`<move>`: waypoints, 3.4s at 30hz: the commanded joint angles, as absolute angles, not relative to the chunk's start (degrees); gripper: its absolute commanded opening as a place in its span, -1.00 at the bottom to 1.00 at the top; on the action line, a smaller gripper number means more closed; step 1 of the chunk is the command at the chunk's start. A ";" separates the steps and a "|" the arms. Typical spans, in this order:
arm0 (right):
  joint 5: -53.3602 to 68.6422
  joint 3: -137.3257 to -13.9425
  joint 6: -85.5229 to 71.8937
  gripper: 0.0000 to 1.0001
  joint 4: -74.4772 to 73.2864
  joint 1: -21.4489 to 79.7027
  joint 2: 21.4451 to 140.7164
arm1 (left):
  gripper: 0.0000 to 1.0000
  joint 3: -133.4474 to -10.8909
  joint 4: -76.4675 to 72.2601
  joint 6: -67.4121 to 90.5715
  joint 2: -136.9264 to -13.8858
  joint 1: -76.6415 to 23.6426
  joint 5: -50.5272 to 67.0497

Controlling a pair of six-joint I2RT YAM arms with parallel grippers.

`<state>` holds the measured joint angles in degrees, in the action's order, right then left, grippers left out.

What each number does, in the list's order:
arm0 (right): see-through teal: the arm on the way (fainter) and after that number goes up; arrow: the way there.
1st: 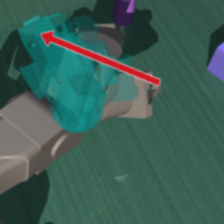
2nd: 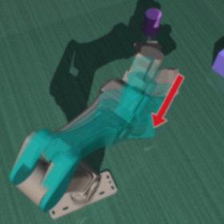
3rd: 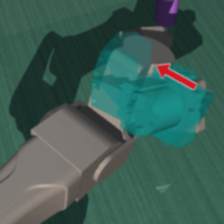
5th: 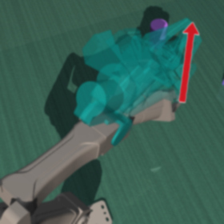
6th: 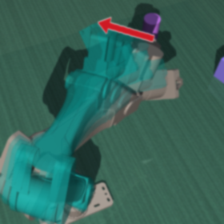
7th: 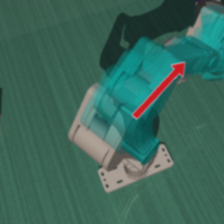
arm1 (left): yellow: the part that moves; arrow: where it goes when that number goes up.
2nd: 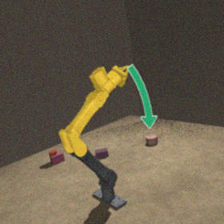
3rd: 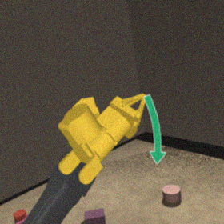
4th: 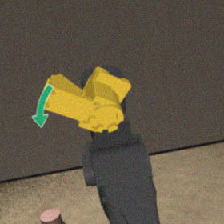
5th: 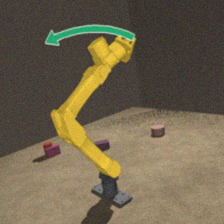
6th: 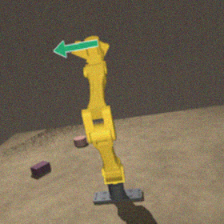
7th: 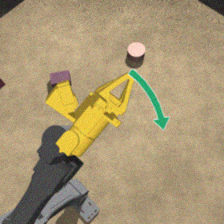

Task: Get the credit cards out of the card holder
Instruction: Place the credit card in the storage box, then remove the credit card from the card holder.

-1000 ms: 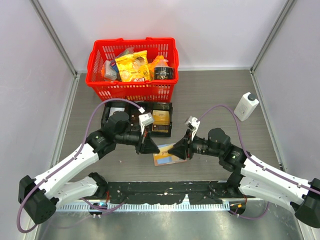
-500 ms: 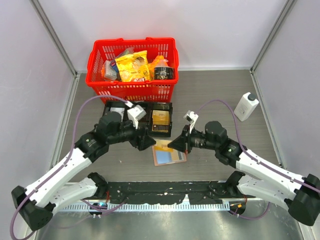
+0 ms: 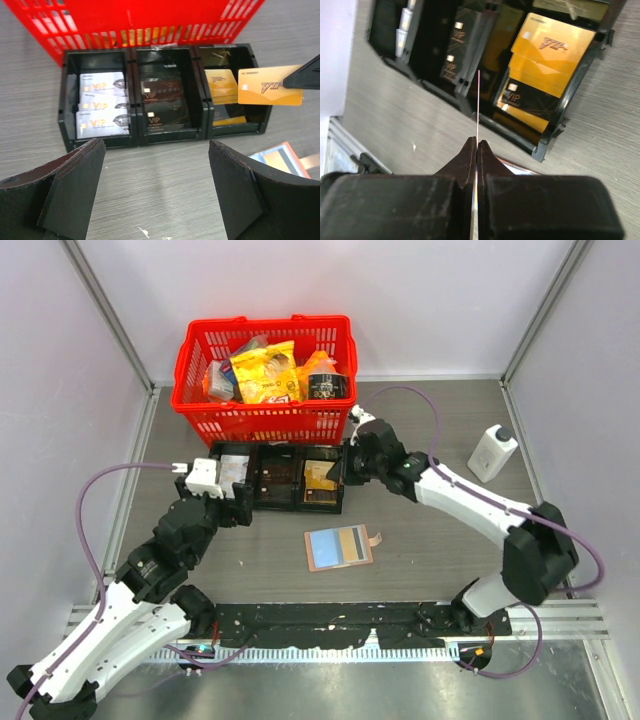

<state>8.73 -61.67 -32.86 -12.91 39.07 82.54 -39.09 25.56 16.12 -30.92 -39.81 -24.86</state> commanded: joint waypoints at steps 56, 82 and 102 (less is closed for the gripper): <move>-12.22 -43.26 -39.98 0.13 -19.16 49.04 69.08 | 0.68 -43.50 25.57 58.69 -63.35 -57.65 -21.00; -10.90 -36.83 -43.33 -0.14 -13.01 51.33 78.48 | 0.34 -47.81 22.76 59.41 -82.44 -61.08 -21.01; -8.09 -40.87 -39.03 -0.35 -15.38 51.42 78.40 | -0.23 -48.60 25.31 62.14 -87.89 -62.05 -19.60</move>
<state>-8.34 -37.52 -40.71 -15.33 51.05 78.54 -46.81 25.17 61.12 -87.77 -61.65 -19.05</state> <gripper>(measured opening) 0.336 0.414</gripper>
